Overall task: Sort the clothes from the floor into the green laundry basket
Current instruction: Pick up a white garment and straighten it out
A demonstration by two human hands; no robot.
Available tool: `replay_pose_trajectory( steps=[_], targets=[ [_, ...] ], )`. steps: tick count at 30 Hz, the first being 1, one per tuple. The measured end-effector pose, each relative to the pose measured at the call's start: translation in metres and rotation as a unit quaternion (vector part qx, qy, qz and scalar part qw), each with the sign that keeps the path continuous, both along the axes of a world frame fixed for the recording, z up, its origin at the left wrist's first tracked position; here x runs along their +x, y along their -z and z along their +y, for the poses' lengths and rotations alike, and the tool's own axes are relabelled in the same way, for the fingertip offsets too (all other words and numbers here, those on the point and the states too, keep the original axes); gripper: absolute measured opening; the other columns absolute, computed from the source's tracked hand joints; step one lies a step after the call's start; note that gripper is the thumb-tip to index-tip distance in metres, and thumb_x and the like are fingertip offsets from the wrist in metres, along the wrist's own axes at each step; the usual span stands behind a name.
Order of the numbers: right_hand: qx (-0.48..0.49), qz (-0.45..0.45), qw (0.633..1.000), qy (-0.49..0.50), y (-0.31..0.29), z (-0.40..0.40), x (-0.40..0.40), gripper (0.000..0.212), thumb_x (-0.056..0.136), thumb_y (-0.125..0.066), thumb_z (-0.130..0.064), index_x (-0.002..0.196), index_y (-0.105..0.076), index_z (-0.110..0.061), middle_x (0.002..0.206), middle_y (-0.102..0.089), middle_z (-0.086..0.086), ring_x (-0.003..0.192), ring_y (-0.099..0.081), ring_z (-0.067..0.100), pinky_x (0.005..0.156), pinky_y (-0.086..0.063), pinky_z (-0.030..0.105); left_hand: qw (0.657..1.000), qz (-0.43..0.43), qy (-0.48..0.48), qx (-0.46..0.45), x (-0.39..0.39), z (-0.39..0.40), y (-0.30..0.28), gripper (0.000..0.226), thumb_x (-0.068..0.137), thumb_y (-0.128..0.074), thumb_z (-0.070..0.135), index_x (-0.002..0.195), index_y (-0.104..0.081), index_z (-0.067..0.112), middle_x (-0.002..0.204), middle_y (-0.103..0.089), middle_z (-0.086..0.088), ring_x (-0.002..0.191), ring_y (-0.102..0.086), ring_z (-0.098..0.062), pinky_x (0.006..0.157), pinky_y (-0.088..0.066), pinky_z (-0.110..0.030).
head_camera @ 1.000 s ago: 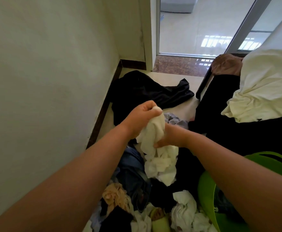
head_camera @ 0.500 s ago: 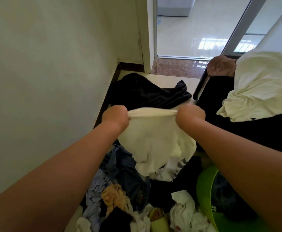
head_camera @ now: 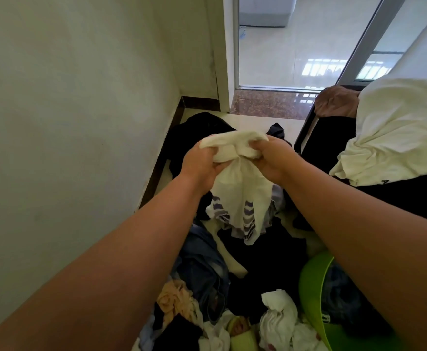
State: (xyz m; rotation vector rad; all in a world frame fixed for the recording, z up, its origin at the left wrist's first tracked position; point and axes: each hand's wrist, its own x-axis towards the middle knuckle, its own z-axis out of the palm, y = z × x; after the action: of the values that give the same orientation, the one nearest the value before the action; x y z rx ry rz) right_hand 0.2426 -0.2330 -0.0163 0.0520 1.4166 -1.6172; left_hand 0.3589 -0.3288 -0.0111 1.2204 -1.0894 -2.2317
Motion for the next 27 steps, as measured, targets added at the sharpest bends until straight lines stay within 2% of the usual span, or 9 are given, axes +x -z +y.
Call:
replay_pose_trajectory(
  steps=[3, 7, 10, 13, 17, 19, 23, 25, 27],
  targets=[
    [0.073, 0.246, 0.948, -0.188, -0.005, 0.009, -0.003, 0.042, 0.085, -0.050, 0.006, 0.121, -0.056, -0.014, 0.108, -0.064, 0.006, 0.103, -0.062, 0.026, 0.090, -0.053, 0.039, 0.921, -0.157, 0.209, -0.290, 0.008, -0.002, 0.003, 0.059, 0.083, -0.054, -0.005, 0.138, -0.047, 0.013, 0.098, -0.059, 0.000, 0.093, -0.060, -0.021, 0.075, -0.054, -0.019],
    [0.263, 0.547, 0.736, -0.299, -0.001, 0.010, -0.006, 0.043, 0.089, -0.045, 0.003, 0.128, -0.051, -0.012, 0.123, -0.055, 0.006, 0.115, -0.053, 0.026, 0.078, -0.036, 0.028, 0.756, -0.315, 0.215, -0.532, 0.010, 0.003, 0.012, 0.046, 0.090, -0.045, 0.002, 0.130, -0.054, 0.021, 0.097, -0.058, 0.006, 0.085, -0.055, -0.012, 0.069, -0.039, -0.022],
    [0.369, 0.623, 0.634, -0.272, 0.010, 0.012, -0.009, 0.022, 0.088, -0.050, 0.000, 0.104, -0.063, -0.008, 0.103, -0.064, 0.011, 0.092, -0.059, 0.030, 0.067, -0.036, 0.032, 0.709, -0.376, 0.141, -0.580, 0.009, 0.004, 0.018, 0.019, 0.093, -0.045, 0.007, 0.083, -0.061, 0.011, 0.075, -0.060, -0.001, 0.065, -0.053, -0.016, 0.055, -0.034, -0.023],
    [0.428, 0.621, 0.593, -0.281, 0.013, 0.015, -0.009, 0.009, 0.089, -0.055, -0.005, 0.091, -0.064, -0.007, 0.098, -0.062, 0.010, 0.084, -0.055, 0.028, 0.066, -0.037, 0.033, 0.634, -0.433, 0.172, -0.618, 0.006, 0.007, 0.015, 0.034, 0.091, -0.046, 0.011, 0.059, -0.039, 0.018, 0.057, -0.042, 0.003, 0.051, -0.039, -0.013, 0.047, -0.024, -0.024],
    [0.466, 0.664, 0.506, -0.293, 0.015, 0.021, -0.007, 0.013, 0.090, -0.055, -0.022, 0.096, -0.064, -0.013, 0.118, -0.050, 0.011, 0.110, -0.046, 0.031, 0.085, -0.039, 0.037, 0.558, -0.475, 0.216, -0.646, 0.001, 0.018, 0.015, 0.029, 0.092, -0.044, 0.029, 0.065, -0.050, 0.019, 0.090, -0.052, -0.003, 0.091, -0.051, -0.029, 0.081, -0.040, -0.039],
    [0.464, 0.605, 0.566, -0.315, 0.015, 0.018, -0.007, 0.016, 0.092, -0.049, -0.026, 0.092, -0.059, -0.014, 0.106, -0.056, 0.009, 0.094, -0.052, 0.026, 0.074, -0.038, 0.032, 0.613, -0.475, 0.236, -0.585, -0.004, 0.024, 0.024, 0.039, 0.095, -0.041, 0.035, 0.068, -0.057, 0.013, 0.092, -0.057, -0.007, 0.090, -0.055, -0.031, 0.083, -0.043, -0.042],
    [0.419, 0.248, 0.821, -0.300, 0.004, 0.001, -0.006, 0.023, 0.097, -0.042, -0.026, 0.094, -0.054, -0.006, 0.077, -0.061, 0.009, 0.071, -0.063, 0.024, 0.058, -0.050, 0.031, 0.884, -0.317, 0.174, -0.297, -0.016, 0.047, 0.031, 0.036, 0.098, -0.040, 0.029, 0.072, -0.055, 0.009, 0.067, -0.049, -0.003, 0.067, -0.049, -0.022, 0.061, -0.037, -0.032],
    [0.354, 0.137, 0.902, -0.203, -0.001, -0.002, -0.006, 0.021, 0.095, -0.051, -0.021, 0.104, -0.055, -0.002, 0.083, -0.063, 0.014, 0.087, -0.070, 0.029, 0.078, -0.059, 0.037, 0.918, -0.225, 0.185, -0.268, -0.013, 0.064, 0.027, 0.026, 0.097, -0.044, 0.026, 0.112, -0.056, 0.008, 0.082, -0.053, -0.001, 0.075, -0.050, -0.018, 0.065, -0.039, -0.030],
    [0.295, 0.092, 0.945, -0.110, -0.004, -0.001, -0.010, 0.025, 0.089, -0.062, -0.022, 0.101, -0.056, -0.001, 0.092, -0.063, 0.016, 0.085, -0.068, 0.031, 0.079, -0.060, 0.042, 0.910, -0.188, 0.216, -0.300, -0.009, 0.069, 0.030, 0.058, 0.091, -0.057, 0.023, 0.140, -0.030, 0.012, 0.105, -0.056, -0.001, 0.089, -0.056, -0.018, 0.076, -0.047, -0.033]
  ],
)
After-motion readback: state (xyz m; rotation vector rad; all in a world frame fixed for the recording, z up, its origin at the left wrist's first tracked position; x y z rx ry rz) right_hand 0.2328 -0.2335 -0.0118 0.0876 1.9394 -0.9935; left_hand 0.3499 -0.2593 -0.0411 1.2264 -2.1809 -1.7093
